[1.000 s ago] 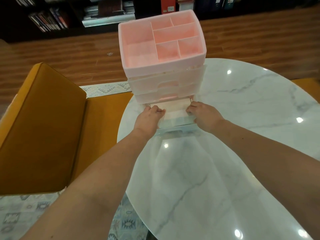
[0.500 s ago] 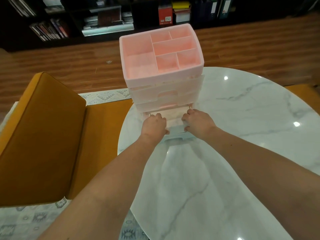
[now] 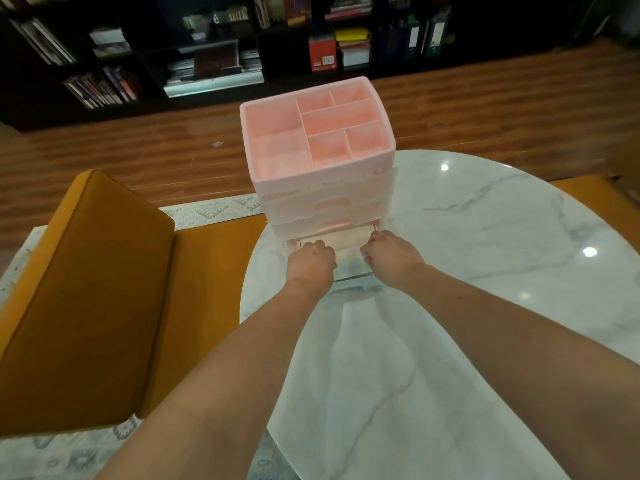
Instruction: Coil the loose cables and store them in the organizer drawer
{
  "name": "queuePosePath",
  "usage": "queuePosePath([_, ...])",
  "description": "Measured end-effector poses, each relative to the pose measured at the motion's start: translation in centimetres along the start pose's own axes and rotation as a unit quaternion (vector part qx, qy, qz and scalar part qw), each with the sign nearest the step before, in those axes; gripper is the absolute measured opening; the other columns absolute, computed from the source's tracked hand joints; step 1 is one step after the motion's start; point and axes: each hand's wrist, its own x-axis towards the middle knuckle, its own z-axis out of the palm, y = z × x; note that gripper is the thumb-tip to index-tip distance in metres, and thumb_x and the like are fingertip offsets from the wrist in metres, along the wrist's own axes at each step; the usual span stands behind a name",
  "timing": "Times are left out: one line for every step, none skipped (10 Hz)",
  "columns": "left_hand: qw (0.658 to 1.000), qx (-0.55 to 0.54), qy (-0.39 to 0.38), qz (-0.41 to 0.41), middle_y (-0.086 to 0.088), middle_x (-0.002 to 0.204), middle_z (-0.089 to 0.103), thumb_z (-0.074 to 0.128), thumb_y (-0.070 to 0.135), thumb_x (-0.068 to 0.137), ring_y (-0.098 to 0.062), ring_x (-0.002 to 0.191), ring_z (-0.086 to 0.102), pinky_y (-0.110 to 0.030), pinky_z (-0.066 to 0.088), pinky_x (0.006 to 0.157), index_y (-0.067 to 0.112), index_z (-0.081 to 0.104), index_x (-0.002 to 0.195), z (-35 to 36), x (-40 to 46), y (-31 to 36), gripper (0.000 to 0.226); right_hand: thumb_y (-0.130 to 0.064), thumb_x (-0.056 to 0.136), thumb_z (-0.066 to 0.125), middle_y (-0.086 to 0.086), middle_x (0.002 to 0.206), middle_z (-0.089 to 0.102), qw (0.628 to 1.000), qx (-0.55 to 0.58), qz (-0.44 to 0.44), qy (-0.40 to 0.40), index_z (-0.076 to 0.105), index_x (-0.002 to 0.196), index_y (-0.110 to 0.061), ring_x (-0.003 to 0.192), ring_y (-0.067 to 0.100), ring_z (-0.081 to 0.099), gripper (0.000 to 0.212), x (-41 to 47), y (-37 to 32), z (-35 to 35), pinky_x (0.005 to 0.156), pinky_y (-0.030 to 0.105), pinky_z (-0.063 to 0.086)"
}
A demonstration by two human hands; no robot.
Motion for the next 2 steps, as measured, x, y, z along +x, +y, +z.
queuePosePath([1.000, -0.006, -0.001, -0.006, -0.006, 0.119, 0.056, 0.037, 0.026, 0.104, -0.025, 0.108, 0.056, -0.035, 0.046, 0.082, 0.014, 0.056, 0.126, -0.21, -0.09, 0.29, 0.031, -0.018, 0.099, 0.040, 0.006, 0.103, 0.054, 0.998, 0.066, 0.013, 0.000, 0.064, 0.100, -0.013, 0.103, 0.026, 0.056, 0.024, -0.23, 0.35, -0.26, 0.075, 0.031, 0.044])
queuePosePath([0.999, -0.005, -0.032, -0.010, -0.007, 0.121, 0.060, 0.034, 0.028, 0.104, -0.026, 0.110, 0.057, -0.035, 0.045, 0.085, 0.016, 0.054, 0.129, -0.76, 0.23, 0.64, 0.034, -0.026, 0.100, 0.039, 0.004, 0.111, 0.058, 0.992, 0.115, 0.053, -0.011, 0.065, 0.108, -0.018, 0.108, 0.026, 0.058, 0.028, -0.69, 1.01, -0.43, 0.080, 0.031, 0.046])
